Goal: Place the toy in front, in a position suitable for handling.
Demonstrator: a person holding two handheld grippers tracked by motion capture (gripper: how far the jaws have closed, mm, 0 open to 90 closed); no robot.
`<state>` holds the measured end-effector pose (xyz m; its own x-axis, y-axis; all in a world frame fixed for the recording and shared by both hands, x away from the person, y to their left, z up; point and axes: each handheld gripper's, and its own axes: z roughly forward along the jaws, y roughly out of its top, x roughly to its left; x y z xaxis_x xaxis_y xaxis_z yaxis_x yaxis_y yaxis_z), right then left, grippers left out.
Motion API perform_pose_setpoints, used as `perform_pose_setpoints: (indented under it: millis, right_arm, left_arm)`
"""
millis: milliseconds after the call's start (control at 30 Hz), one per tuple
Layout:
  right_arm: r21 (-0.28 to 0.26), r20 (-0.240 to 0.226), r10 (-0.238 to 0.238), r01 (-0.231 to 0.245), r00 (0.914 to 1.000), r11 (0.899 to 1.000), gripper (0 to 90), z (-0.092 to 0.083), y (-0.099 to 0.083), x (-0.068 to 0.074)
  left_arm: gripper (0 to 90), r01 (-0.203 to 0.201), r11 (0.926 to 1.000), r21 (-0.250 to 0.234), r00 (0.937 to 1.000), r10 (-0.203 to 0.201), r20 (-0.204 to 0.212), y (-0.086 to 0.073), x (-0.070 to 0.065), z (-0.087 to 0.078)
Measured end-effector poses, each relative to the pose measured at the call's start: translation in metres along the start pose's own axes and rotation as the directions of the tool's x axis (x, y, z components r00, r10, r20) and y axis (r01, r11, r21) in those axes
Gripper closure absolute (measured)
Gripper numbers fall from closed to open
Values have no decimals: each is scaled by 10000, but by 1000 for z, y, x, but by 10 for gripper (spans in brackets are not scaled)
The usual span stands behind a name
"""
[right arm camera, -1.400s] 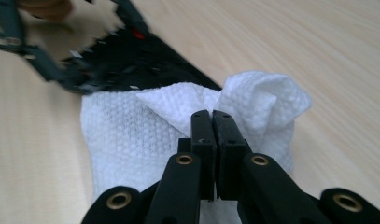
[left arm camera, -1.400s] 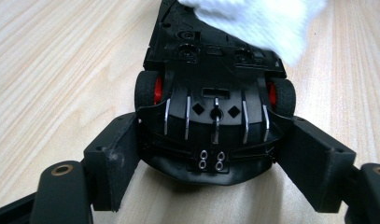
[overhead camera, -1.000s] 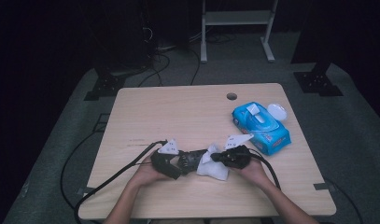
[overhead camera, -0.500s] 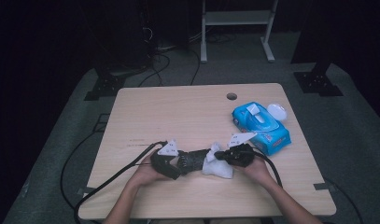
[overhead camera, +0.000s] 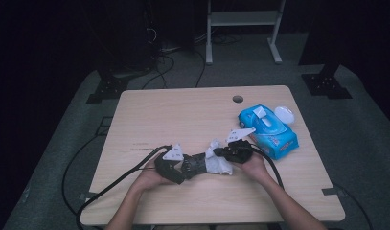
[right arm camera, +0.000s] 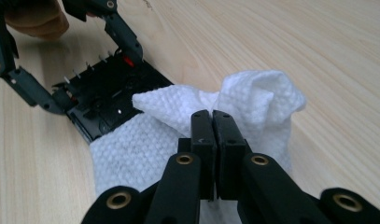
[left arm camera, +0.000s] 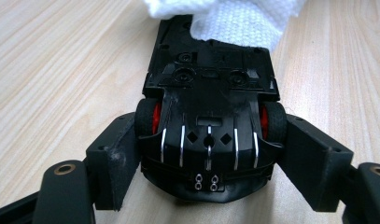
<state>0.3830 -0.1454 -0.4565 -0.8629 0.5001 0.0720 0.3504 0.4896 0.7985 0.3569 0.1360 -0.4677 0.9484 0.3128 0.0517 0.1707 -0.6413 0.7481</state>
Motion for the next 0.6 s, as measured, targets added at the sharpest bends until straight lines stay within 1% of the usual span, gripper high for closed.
perform_pose_setpoints:
  millis: [67,100,200,333,433,600]
  right_arm:
    - [35,0,-7,7,10000,10000,877,-5,-5,2]
    - [72,-6,-101,101,9999,9999,877,-8,-8,2]
    - [114,-39,-172,173,9998,9998,877,-18,-17,7]
    - [270,-212,-324,330,9993,9991,877,-25,-23,13]
    - [287,-158,-398,402,9991,9988,878,-25,-20,13]
    - [125,109,-211,210,9997,9997,877,-11,-5,5]
  left_arm:
    - [247,-17,10000,-20,10000,17,2,0,0,0]
    - [247,-17,10000,-18,10000,17,6,0,0,0]
    - [248,-38,10000,-48,10000,38,-16,0,0,-1]
    - [248,-107,9999,-12,9999,107,-64,1,-1,0]
    - [249,-155,9999,75,9999,155,-61,0,-1,1]
    - [249,-204,9997,152,9998,205,-20,0,0,2]
